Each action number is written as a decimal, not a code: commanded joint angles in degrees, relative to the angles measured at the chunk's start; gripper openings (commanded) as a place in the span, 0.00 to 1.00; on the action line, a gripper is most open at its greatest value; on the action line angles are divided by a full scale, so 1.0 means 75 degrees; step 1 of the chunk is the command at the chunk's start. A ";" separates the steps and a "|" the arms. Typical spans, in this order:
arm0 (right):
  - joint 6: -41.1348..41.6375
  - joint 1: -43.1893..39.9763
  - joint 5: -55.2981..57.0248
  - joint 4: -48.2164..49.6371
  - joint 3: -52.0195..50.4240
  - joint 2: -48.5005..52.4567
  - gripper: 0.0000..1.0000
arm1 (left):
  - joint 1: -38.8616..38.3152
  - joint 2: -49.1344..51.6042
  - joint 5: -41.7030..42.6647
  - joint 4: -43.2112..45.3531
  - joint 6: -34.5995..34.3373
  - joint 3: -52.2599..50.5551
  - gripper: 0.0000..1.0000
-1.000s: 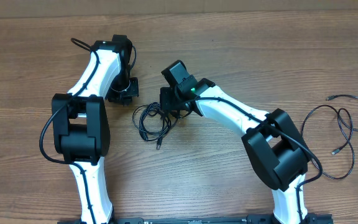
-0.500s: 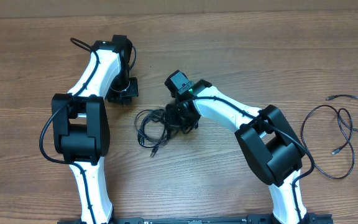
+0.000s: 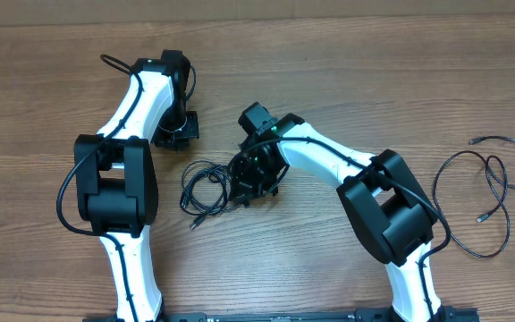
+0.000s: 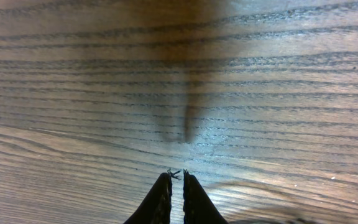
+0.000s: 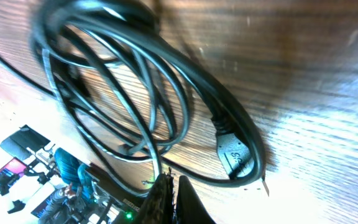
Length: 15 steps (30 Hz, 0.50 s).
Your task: Untangle cables
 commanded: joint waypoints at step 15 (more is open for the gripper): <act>-0.0752 0.1072 0.2873 0.1988 0.0399 0.0029 0.07 | 0.0009 -0.0169 -0.0105 0.0012 -0.0108 -0.0096 0.13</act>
